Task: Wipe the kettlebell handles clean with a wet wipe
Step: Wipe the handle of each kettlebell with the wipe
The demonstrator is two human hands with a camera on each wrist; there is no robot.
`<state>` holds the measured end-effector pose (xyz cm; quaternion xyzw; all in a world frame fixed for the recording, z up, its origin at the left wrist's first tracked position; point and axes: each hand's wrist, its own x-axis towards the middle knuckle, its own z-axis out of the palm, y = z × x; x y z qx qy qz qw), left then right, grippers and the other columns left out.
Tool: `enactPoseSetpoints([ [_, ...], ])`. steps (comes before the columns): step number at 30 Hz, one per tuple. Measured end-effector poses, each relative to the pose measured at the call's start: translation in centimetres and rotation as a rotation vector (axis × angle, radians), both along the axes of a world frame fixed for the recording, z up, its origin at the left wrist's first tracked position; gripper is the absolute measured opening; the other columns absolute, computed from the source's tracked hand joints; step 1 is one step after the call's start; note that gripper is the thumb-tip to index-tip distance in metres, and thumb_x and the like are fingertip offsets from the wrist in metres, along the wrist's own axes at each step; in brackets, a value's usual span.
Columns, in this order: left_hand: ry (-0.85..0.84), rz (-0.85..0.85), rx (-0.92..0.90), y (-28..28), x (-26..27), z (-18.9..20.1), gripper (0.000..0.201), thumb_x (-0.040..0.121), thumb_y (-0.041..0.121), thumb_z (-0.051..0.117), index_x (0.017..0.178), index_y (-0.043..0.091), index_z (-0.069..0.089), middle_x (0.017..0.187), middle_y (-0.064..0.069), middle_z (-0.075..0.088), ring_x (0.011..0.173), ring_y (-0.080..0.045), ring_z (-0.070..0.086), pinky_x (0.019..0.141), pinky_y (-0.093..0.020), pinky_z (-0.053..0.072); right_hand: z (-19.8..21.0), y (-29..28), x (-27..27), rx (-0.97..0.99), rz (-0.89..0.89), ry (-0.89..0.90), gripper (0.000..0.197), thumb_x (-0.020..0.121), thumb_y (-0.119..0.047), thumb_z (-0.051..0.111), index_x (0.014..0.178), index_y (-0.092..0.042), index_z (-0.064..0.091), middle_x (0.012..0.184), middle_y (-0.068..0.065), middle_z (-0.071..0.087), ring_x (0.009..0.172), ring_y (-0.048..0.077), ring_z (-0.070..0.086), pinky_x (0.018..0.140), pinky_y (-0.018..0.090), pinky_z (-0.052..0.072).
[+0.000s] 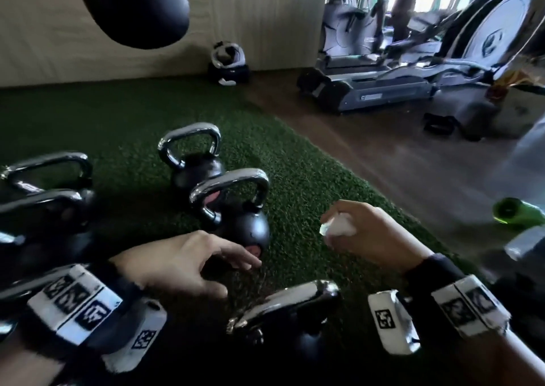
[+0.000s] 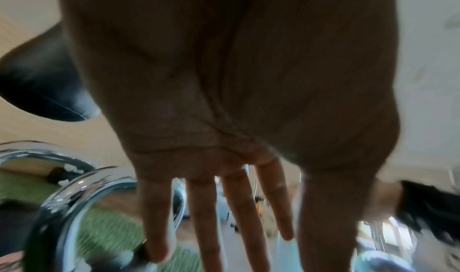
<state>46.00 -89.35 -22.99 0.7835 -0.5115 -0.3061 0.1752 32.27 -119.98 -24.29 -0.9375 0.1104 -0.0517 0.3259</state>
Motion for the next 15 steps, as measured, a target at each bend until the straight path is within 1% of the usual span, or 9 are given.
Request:
enactPoseSetpoints([
  [2, -0.039, 0.06, 0.079, 0.0, 1.4, 1.3, 0.048, 0.092, 0.03, 0.075, 0.133, 0.05, 0.059, 0.125, 0.029, 0.067, 0.121, 0.018, 0.054, 0.108, -0.016, 0.042, 1.3, -0.5, 2.4, 0.043, 0.033, -0.039, 0.032, 0.071, -0.034, 0.092, 0.096, -0.035, 0.072, 0.076, -0.008, 0.069, 0.059, -0.002, 0.057, 0.054, 0.013, 0.046],
  [3, -0.062, 0.08, 0.137, 0.2, 2.0, 2.1, 0.046, 0.093, 0.031, 0.073, 0.131, 0.052, 0.06, 0.123, 0.03, 0.067, 0.119, 0.018, 0.054, 0.109, -0.019, 0.043, 1.8, -0.6, 3.5, 0.071, 0.054, -0.043, 0.034, 0.07, -0.035, 0.093, 0.096, -0.035, 0.071, 0.078, -0.007, 0.071, 0.059, -0.002, 0.058, 0.055, 0.014, 0.048],
  [5, -0.105, 0.098, 0.254, 0.9, 3.1, 4.0, 0.046, 0.09, 0.032, 0.073, 0.128, 0.054, 0.061, 0.119, 0.033, 0.067, 0.116, 0.017, 0.056, 0.109, -0.025, 0.046, 3.0, -0.4, 5.5, 0.122, 0.104, -0.04, 0.036, 0.07, -0.034, 0.093, 0.099, -0.034, 0.07, 0.084, -0.004, 0.072, 0.063, 0.001, 0.059, 0.058, 0.021, 0.053],
  [7, -0.133, 0.13, 0.331, 1.9, 4.1, 6.2, 0.045, 0.088, 0.034, 0.073, 0.126, 0.055, 0.061, 0.115, 0.035, 0.067, 0.113, 0.016, 0.058, 0.106, -0.027, 0.049, 3.9, 0.1, 7.0, 0.152, 0.154, -0.033, 0.038, 0.074, -0.028, 0.09, 0.105, -0.03, 0.069, 0.092, -0.003, 0.07, 0.071, 0.008, 0.06, 0.062, 0.024, 0.053],
  [9, -0.153, 0.163, 0.365, 2.5, 4.9, 8.3, 0.043, 0.089, 0.034, 0.073, 0.126, 0.053, 0.062, 0.113, 0.035, 0.068, 0.109, 0.016, 0.06, 0.102, -0.025, 0.051, 4.2, 0.8, 8.5, 0.179, 0.186, -0.024, 0.039, 0.078, -0.022, 0.086, 0.111, -0.026, 0.066, 0.093, -0.004, 0.065, 0.074, 0.009, 0.057, 0.061, 0.021, 0.05],
  [10, -0.152, 0.187, 0.355, 2.7, 5.2, 9.0, 0.041, 0.089, 0.034, 0.073, 0.125, 0.051, 0.063, 0.111, 0.033, 0.069, 0.107, 0.015, 0.062, 0.1, -0.024, 0.052, 4.1, 1.1, 9.2, 0.171, 0.199, -0.02, 0.041, 0.078, -0.02, 0.084, 0.113, -0.026, 0.064, 0.096, -0.004, 0.063, 0.077, 0.011, 0.056, 0.062, 0.021, 0.048],
  [12, -0.126, 0.262, 0.326, 2.9, 5.6, 9.5, 0.036, 0.09, 0.033, 0.074, 0.122, 0.048, 0.066, 0.109, 0.029, 0.072, 0.103, 0.013, 0.064, 0.096, -0.019, 0.052, 3.6, 1.8, 10.7, 0.15, 0.211, -0.023, 0.047, 0.075, -0.021, 0.08, 0.117, -0.026, 0.059, 0.105, 0.002, 0.06, 0.085, 0.015, 0.054, 0.065, 0.023, 0.043],
  [13, -0.116, 0.305, 0.32, 3.0, 5.9, 9.1, 0.034, 0.09, 0.033, 0.075, 0.12, 0.046, 0.067, 0.109, 0.026, 0.073, 0.101, 0.013, 0.065, 0.094, -0.017, 0.052, 3.3, 2.1, 11.4, 0.146, 0.208, -0.033, 0.051, 0.073, -0.022, 0.078, 0.119, -0.025, 0.056, 0.107, 0.004, 0.059, 0.085, 0.015, 0.051, 0.064, 0.021, 0.039],
  [15, -0.128, 0.398, 0.328, 3.0, 6.6, 7.2, 0.029, 0.089, 0.037, 0.076, 0.116, 0.046, 0.069, 0.106, 0.024, 0.073, 0.096, 0.012, 0.066, 0.091, -0.015, 0.053, 2.8, 2.5, 12.4, 0.15, 0.191, -0.086, 0.052, 0.077, -0.014, 0.074, 0.122, -0.016, 0.049, 0.096, 0.002, 0.056, 0.076, 0.005, 0.046, 0.059, 0.015, 0.034],
])
